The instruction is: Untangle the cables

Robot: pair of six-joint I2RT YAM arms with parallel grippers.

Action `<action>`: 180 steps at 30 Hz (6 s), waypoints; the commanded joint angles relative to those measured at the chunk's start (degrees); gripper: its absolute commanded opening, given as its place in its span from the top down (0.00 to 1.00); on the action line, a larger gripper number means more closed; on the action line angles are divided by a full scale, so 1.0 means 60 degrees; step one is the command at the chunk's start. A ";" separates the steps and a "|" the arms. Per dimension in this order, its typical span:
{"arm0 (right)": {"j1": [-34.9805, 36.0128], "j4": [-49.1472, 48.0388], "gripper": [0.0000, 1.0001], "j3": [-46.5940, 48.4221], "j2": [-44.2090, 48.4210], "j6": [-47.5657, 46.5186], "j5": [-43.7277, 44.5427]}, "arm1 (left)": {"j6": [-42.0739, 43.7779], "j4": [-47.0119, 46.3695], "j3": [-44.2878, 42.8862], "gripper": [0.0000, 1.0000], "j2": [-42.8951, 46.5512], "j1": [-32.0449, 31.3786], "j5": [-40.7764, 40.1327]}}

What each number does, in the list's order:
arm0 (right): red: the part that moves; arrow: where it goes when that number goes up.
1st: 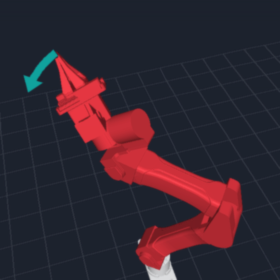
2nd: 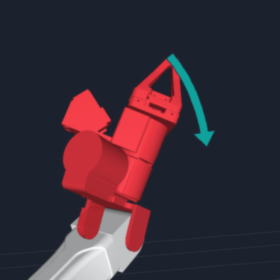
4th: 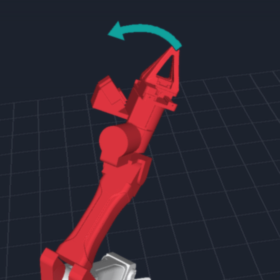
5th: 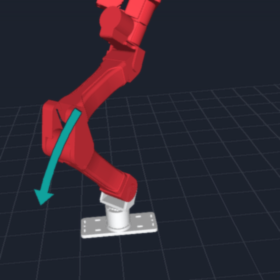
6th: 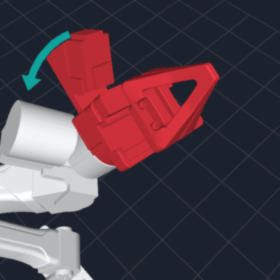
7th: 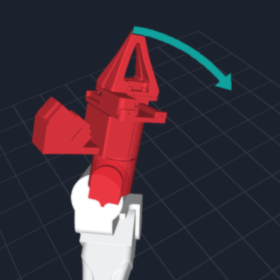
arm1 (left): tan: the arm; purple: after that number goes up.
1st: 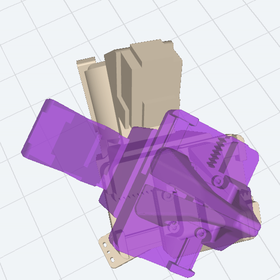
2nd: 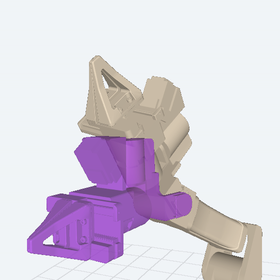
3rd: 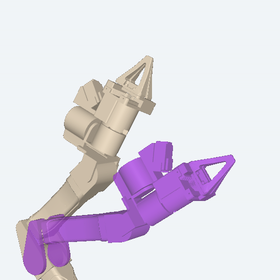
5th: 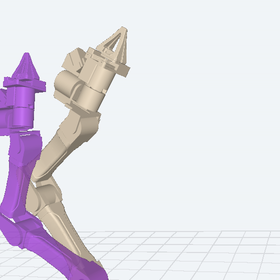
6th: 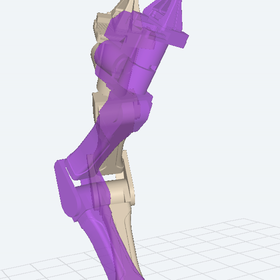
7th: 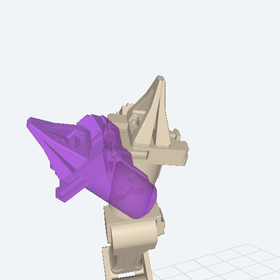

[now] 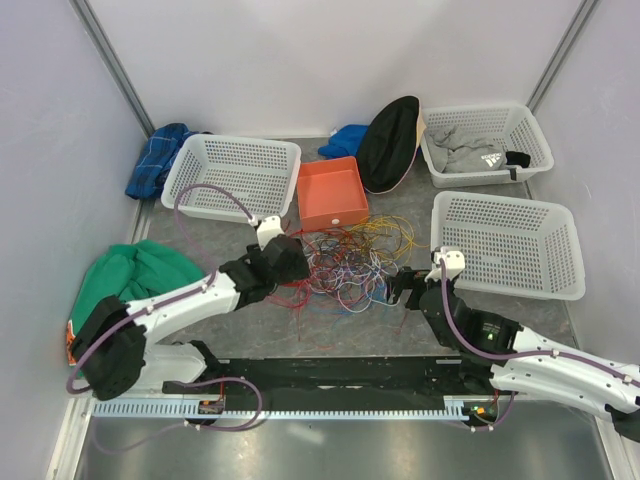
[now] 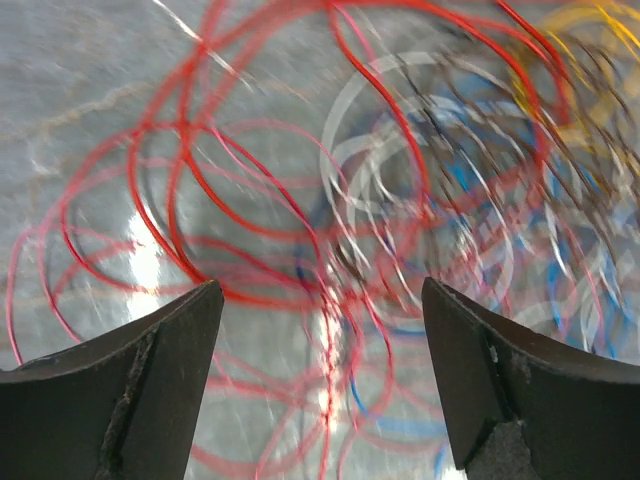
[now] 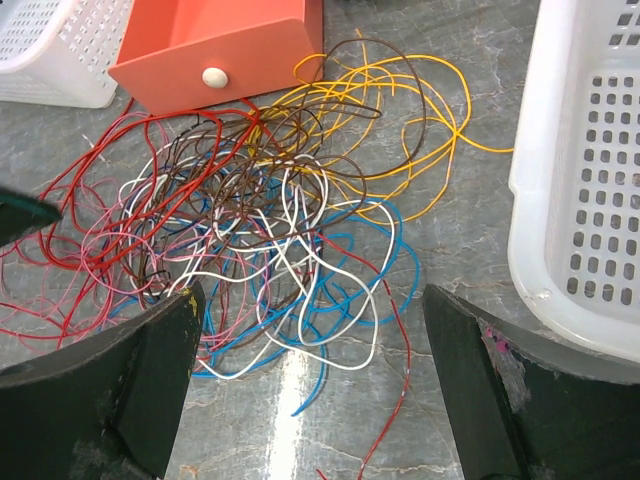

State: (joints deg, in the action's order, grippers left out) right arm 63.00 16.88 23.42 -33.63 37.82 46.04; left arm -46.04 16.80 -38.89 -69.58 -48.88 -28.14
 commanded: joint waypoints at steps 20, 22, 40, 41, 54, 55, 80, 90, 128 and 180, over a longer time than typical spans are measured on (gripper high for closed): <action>0.0032 -0.0646 0.02 -0.0374 0.0259 0.0171 -0.0364 | -0.0310 -0.1086 -0.1384 0.66 -0.3565 0.0735 0.2098; 0.0046 -0.0646 0.02 -0.0300 0.0083 0.0156 -0.0379 | -0.0295 -0.1027 -0.1311 0.87 -0.3201 0.0721 0.1894; 0.0032 -0.1041 0.02 0.0871 0.0200 -0.0371 -0.0671 | 0.2121 0.0995 -0.4166 0.98 0.1679 0.0574 0.3133; 0.0032 -0.1274 0.02 0.0988 0.0185 -0.0560 -0.0788 | 0.2165 0.0965 -0.4254 0.98 0.1680 0.0574 0.3369; 0.0032 -0.5477 0.09 0.1238 0.0230 -0.1821 -0.3642 | 0.2356 -0.0104 -0.3743 0.98 0.2119 0.0574 0.5657; 0.0032 -0.5683 0.10 0.1267 0.0127 -0.1763 -0.3877 | 0.2356 -0.0061 -0.3699 0.98 0.2134 0.0574 0.5584; 0.0017 -0.6655 1.00 0.2847 -0.2265 -0.2699 -0.3416 | 0.2297 0.0144 -0.3186 0.93 0.2485 0.0574 0.5087; 0.0017 -0.3431 1.00 0.4299 -0.0285 -0.3607 -0.1010 | 0.2590 0.0745 -0.3215 0.78 0.3086 0.0589 0.3899; 0.0017 -0.1247 1.00 0.6717 -0.0914 -0.3023 -0.2355 | 0.8010 -0.5640 -0.1295 0.03 0.0116 -0.1096 0.1483; 0.0017 0.1053 0.02 0.5399 -0.0445 -0.2481 -0.0760 | 0.2459 0.1362 -1.2940 0.98 -0.2948 0.4324 0.6199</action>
State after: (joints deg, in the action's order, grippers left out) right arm 63.11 23.07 56.36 -36.38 24.77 39.16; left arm -26.76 29.85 -110.30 -86.48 -23.77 3.81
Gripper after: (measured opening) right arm 0.979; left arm 0.025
